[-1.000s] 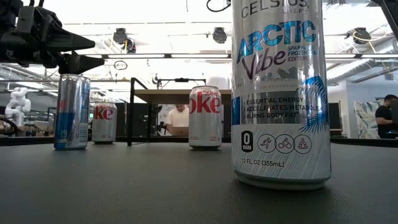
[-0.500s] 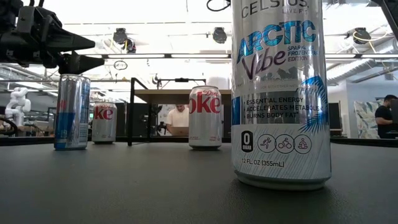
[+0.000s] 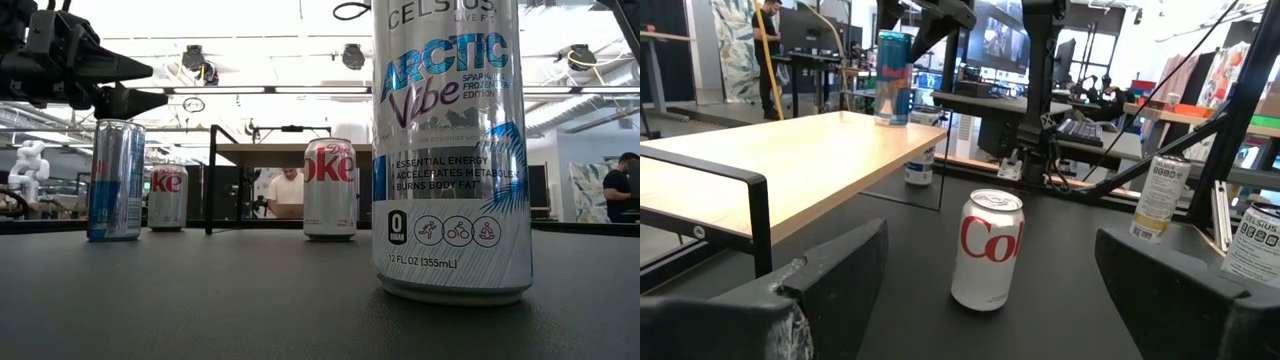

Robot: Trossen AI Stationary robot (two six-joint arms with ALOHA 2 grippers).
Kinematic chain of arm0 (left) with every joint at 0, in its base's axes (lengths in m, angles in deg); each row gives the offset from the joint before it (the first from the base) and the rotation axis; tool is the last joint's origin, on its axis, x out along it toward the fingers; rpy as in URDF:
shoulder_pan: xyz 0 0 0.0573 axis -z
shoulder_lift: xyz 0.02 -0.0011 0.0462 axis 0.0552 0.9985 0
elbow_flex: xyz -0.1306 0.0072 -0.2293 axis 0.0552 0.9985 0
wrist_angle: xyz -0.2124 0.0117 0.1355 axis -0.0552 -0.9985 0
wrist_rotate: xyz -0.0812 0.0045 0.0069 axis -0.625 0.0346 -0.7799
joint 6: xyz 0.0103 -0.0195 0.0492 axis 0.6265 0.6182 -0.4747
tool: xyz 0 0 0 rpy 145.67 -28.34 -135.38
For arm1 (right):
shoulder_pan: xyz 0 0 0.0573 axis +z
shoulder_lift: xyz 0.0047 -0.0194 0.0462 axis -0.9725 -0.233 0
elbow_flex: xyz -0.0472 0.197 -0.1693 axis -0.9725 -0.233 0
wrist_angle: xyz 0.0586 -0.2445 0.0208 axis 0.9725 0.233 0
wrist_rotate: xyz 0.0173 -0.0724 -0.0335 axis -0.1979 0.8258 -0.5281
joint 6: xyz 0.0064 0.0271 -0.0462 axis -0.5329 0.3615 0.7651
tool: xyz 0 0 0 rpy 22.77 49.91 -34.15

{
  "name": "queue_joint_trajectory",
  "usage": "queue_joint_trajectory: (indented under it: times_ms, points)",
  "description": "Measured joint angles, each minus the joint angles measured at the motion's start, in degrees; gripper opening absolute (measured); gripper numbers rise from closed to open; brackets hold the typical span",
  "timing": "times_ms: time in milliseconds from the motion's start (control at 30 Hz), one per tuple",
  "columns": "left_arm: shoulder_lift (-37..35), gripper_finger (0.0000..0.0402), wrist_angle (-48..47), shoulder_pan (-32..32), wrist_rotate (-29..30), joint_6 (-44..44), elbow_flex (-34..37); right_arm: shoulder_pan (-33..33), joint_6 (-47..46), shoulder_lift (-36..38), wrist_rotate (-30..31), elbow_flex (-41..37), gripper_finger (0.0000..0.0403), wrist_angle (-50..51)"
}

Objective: Place canned beverage on shelf
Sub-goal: Put the right blue soda can on the shelf

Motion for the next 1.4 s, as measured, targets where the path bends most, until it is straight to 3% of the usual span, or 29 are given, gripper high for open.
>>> queue_joint_trajectory:
  times_ms: [167,400,733,900,1400]
  points:
    - [0.0,0.0361,-0.14,-0.01,0.0,0.0,0.0,0.02,0.23,0.0,-0.42,0.0,0.0314,0.33]
    - [0.03,0.0361,-1.36,0.01,-0.02,0.0,-0.03,0.02,1.26,0.0,-6.19,0.0,0.0314,-0.45]
    - [0.02,0.0361,-1.43,-0.01,-0.02,0.0,-0.03,0.04,4.37,0.0,-5.59,0.0,0.0313,-1.64]
    - [0.02,0.0361,-1.46,0.01,-0.02,-0.01,-0.03,0.08,4.54,0.0,-1.4,0.53,0.0313,-2.47]
    - [0.02,0.0361,-1.55,0.01,-0.02,-0.02,-0.03,0.11,-0.09,0.14,-1.68,9.29,0.0313,2.6]
